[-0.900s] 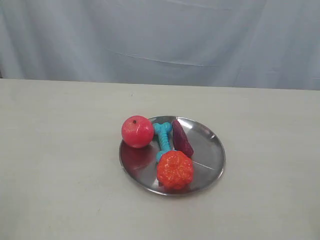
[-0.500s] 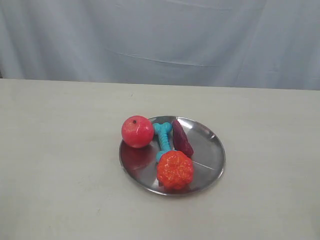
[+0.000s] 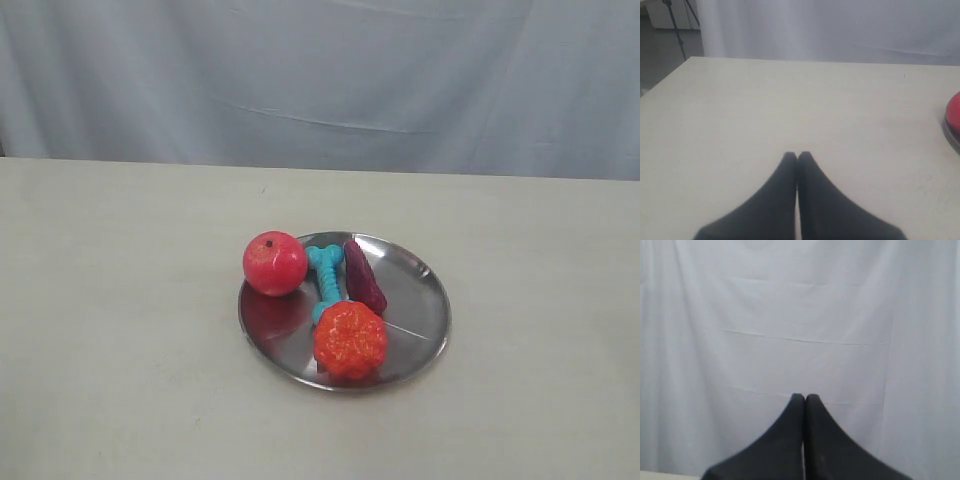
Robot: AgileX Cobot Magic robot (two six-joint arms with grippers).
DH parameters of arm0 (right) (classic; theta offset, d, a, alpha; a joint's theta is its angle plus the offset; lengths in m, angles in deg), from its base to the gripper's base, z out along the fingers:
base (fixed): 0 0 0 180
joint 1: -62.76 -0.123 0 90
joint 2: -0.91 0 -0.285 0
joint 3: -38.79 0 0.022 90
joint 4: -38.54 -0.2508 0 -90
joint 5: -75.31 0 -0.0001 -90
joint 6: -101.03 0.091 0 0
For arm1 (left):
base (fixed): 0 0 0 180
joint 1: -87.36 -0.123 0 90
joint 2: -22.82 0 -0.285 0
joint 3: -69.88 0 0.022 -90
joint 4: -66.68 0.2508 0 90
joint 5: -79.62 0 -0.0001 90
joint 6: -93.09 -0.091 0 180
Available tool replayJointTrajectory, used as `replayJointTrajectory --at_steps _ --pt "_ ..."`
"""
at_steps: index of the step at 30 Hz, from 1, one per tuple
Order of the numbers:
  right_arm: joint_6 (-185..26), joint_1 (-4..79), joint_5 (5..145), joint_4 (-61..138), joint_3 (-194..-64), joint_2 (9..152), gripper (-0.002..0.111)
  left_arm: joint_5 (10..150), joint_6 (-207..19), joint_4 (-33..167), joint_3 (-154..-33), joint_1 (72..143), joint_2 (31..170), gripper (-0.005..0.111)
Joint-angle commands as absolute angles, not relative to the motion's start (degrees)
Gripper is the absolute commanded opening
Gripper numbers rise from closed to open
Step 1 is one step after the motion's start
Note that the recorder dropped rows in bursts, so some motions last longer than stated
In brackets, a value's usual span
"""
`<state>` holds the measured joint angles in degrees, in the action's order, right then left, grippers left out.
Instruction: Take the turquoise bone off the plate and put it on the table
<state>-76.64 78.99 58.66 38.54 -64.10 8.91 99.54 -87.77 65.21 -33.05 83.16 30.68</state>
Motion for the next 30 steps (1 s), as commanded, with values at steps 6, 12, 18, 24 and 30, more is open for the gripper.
replayJointTrajectory --at_steps 6,12,18,24,30 --pt "-50.7 79.2 48.6 39.9 -64.0 8.7 0.000 99.2 -87.5 65.2 -32.9 82.9 30.6 0.000" --pt "-50.7 79.2 65.1 39.9 -74.9 15.4 0.000 99.2 -87.5 64.8 -32.9 82.9 30.6 0.000" --pt "-49.9 78.7 71.6 39.9 -86.9 34.9 0.000 99.2 -87.5 64.8 -32.9 82.9 30.6 0.000" --pt "-50.1 71.5 71.8 46.0 -97.9 56.7 0.000 99.2 -87.5 64.8 -32.9 82.9 30.6 0.000" --pt "-55.0 67.1 93.6 49.4 -117.5 75.9 0.000 99.2 -87.5 64.8 -32.9 82.9 30.6 0.000"
